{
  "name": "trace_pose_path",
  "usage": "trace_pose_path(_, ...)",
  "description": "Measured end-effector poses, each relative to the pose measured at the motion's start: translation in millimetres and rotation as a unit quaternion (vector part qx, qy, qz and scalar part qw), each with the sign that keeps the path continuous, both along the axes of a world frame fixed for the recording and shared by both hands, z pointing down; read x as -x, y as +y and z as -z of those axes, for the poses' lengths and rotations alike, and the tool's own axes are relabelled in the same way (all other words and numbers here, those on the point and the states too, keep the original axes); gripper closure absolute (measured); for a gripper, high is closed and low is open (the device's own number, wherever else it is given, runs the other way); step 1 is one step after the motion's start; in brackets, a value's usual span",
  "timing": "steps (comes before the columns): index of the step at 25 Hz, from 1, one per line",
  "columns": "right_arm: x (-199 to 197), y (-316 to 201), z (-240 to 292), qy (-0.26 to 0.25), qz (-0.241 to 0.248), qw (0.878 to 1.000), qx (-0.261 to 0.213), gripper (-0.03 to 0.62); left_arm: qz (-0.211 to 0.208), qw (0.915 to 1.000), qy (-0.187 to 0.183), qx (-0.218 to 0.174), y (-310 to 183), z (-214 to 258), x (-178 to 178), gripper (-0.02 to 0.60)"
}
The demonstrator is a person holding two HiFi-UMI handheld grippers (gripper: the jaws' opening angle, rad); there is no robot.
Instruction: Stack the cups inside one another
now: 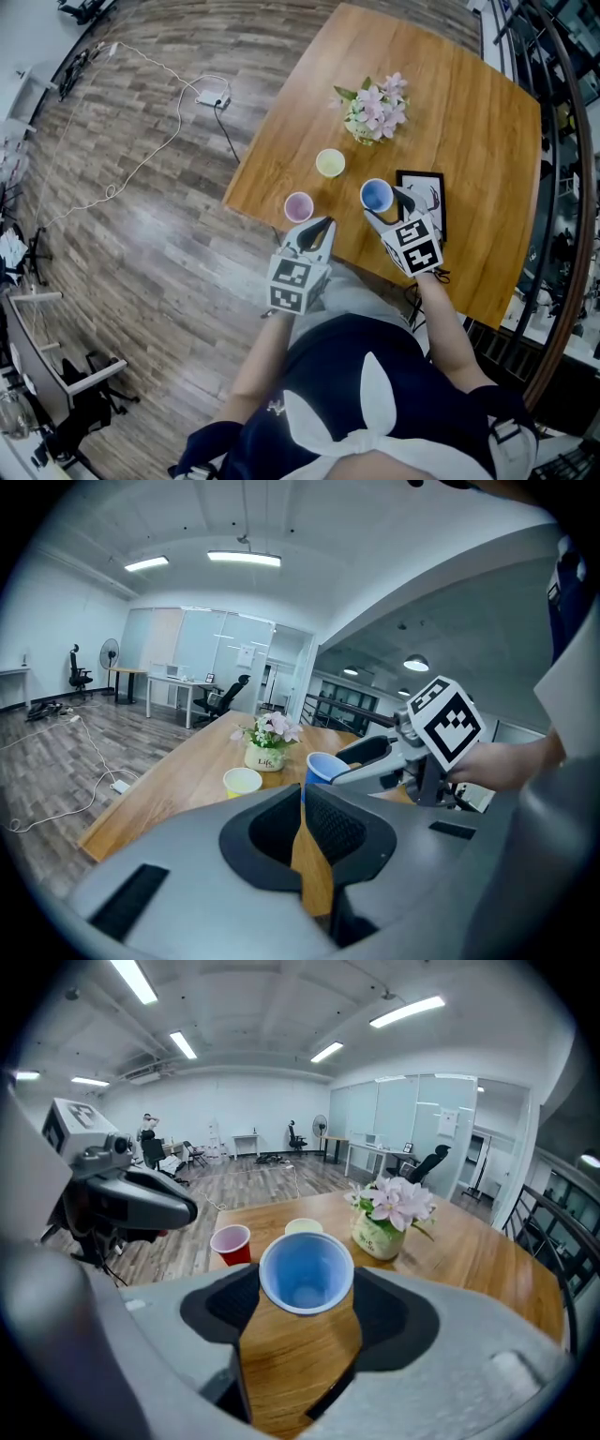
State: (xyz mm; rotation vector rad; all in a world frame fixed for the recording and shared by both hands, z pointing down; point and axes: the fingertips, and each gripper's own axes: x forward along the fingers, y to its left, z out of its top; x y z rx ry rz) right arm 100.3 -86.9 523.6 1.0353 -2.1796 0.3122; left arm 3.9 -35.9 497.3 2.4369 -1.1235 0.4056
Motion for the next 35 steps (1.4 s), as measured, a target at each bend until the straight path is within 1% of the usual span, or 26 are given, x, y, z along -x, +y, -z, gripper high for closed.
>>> trace_pose_path(6,13,-6,43,-0.024,0.017,0.999,-0.039,0.284,0.007,1.0,0.005,0.003,-4,1,2,0.551)
trace_pose_path(11,22,-3,60,-0.028,0.029,0.998,-0.054,0.286,0.01,0.9999,0.006,0.002,-4,6,8,0.551)
trace_pose_path(24,35,-18,59,-0.03,0.041,0.997,-0.053,0.286,0.017,0.9998,0.002,0.004,-18,4,19,0.551)
trace_pose_path(35,59,-51,55,-0.033,0.066,0.996,-0.055,0.286,0.041,0.9991,0.0,0.005,-40,1,39,0.551)
